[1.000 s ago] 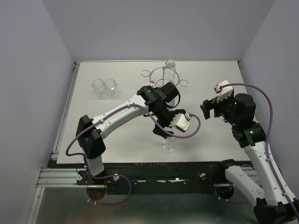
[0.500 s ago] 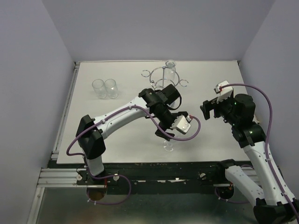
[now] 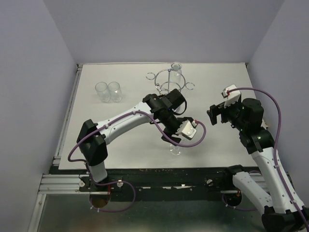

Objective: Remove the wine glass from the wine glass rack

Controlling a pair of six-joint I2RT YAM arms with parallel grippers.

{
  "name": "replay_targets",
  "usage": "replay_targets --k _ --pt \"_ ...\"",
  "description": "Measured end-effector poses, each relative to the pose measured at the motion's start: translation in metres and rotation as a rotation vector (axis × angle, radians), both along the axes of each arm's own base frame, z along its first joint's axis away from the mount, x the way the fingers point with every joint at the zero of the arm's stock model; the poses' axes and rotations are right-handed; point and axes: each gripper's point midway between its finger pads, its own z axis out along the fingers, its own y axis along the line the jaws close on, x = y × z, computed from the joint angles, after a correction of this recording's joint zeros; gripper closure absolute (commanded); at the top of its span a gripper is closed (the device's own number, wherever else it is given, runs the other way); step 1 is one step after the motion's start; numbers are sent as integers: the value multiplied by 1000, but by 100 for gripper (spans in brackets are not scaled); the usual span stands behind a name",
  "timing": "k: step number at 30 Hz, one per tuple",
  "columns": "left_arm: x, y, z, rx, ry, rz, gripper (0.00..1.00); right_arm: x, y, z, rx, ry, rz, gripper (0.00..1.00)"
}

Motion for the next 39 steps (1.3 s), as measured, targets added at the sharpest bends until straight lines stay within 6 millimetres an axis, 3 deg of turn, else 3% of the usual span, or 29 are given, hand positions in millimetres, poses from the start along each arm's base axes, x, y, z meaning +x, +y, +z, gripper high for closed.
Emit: replay_targets --k 6,11,15,23,32,39 --pt "7 10 6 1 8 59 34 1 -1 -7 -5 30 -3 0" --pt "26 39 16 1 13 193 34 9 1 -6 -9 54 -1 0" --pt "43 73 19 1 34 351 33 14 3 -4 -6 63 1 0" --pt "71 150 4 49 66 677 31 23 6 2 -1 69 3 0" --pt "129 248 4 60 24 1057 31 31 9 4 2 78 15 0" --pt "169 304 -2 67 11 1270 32 31 10 5 3 78 17 0"
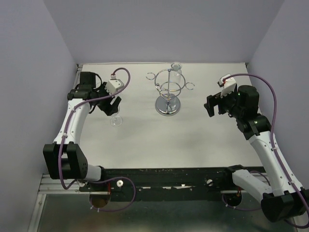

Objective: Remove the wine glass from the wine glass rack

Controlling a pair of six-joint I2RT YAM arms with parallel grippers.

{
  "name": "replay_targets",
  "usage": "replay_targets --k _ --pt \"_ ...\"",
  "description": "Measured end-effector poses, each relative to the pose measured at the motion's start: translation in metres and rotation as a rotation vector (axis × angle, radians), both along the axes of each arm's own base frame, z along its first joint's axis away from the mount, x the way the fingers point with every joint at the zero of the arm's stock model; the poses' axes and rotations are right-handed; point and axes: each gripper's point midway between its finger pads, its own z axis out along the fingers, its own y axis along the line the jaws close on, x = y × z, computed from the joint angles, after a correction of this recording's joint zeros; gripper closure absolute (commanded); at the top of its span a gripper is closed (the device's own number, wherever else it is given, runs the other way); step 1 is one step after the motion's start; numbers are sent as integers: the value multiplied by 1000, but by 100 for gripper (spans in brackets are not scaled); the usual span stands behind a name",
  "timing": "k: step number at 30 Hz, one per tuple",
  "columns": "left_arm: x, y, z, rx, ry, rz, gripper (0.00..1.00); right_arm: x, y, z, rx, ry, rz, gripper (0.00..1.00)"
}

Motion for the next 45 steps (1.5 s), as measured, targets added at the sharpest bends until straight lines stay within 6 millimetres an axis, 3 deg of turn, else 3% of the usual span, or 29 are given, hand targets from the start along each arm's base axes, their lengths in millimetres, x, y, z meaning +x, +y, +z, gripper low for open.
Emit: replay_targets --k 9,19,37,45 --pt "64 67 3 43 -85 263 32 0 -2 2 -5 -9 -4 0" --pt "107 96 5 6 -118 449 30 -2 -6 10 -1 -35 -14 0" --pt "108 96 4 -73 -87 539 28 -5 -15 13 3 -52 -42 0" --pt "99 95 4 -79 -91 546 26 -5 -15 13 6 -50 -41 0"
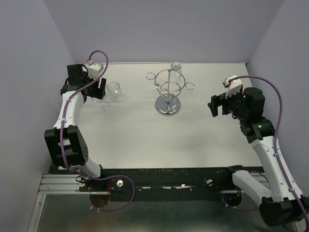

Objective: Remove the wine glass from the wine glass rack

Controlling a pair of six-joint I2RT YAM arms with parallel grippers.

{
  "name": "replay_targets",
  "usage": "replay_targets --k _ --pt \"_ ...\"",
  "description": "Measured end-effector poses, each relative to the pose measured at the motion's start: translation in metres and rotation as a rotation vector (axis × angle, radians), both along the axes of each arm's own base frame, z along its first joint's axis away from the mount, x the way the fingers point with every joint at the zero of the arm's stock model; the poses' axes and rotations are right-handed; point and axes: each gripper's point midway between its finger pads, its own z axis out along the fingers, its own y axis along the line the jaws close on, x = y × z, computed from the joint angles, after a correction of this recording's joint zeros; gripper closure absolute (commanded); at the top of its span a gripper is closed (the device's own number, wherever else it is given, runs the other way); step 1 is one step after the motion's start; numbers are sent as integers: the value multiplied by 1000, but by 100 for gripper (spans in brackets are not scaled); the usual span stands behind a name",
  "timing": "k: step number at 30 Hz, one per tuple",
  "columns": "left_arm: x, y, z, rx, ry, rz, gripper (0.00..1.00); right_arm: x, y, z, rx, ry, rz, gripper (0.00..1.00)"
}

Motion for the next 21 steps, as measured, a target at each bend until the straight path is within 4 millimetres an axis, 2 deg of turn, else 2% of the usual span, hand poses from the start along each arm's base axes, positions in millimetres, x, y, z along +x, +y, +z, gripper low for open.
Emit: replay_targets --k 3,6,7,8,17,21 --pt "-2 0 0 -4 3 3 25 0 1 -2 4 5 1 0" --pt "-2 -1 0 -10 5 9 19 0 0 -3 8 9 -1 0" --pt "-2 0 0 -12 5 12 15 0 0 -3 9 9 -2 0" --pt "-2 0 0 -14 6 15 1 0 0 -3 9 9 -3 0" --pt "-1 2 3 -31 0 44 1 -1 1 -3 11 10 3 0" --pt "-2 1 10 -34 -16 50 1 -1 1 -3 12 11 5 0"
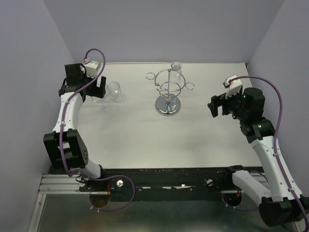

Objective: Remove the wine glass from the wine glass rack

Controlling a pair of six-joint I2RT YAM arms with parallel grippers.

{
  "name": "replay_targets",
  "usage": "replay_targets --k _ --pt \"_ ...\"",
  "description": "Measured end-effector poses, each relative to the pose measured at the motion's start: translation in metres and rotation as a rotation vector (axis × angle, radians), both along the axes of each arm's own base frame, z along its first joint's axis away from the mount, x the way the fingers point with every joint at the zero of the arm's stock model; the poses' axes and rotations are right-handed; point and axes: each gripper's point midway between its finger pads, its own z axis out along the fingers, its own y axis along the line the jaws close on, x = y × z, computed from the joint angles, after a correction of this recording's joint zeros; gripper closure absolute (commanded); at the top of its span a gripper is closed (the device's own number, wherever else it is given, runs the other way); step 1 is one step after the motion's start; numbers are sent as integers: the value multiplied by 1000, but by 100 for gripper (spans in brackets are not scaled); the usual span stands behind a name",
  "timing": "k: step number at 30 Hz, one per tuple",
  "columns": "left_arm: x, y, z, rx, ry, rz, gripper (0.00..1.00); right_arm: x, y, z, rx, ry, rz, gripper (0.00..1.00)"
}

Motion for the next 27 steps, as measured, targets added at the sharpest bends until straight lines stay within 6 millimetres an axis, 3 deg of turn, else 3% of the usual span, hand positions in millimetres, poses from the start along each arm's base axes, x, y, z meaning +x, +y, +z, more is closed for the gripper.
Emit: replay_targets --k 6,9,11,13,14,17,19,23,27 --pt "-7 15 28 32 -65 61 1 3 -1 1 -2 5 -4 0" --pt "-13 22 60 39 -120 101 1 7 -1 7 -11 0 0 0" --pt "-17 20 101 7 -189 135 1 11 -1 13 -17 -9 2 0" --pt "-26 10 164 -68 -312 170 1 15 -1 17 -22 -11 2 0" --pt "-30 6 184 -85 -357 170 1 17 -2 19 -26 -10 0 0" --pt "-66 -28 273 -212 -547 136 1 26 -6 21 -45 6 -17 0" --pt "-96 -53 320 -303 -645 78 1 33 -9 20 -61 24 -27 0" --pt "-142 -88 370 -475 -745 -43 1 48 -17 15 -101 72 -39 0" --pt "-172 -124 399 -672 -825 -247 1 61 -23 12 -144 121 -33 0"
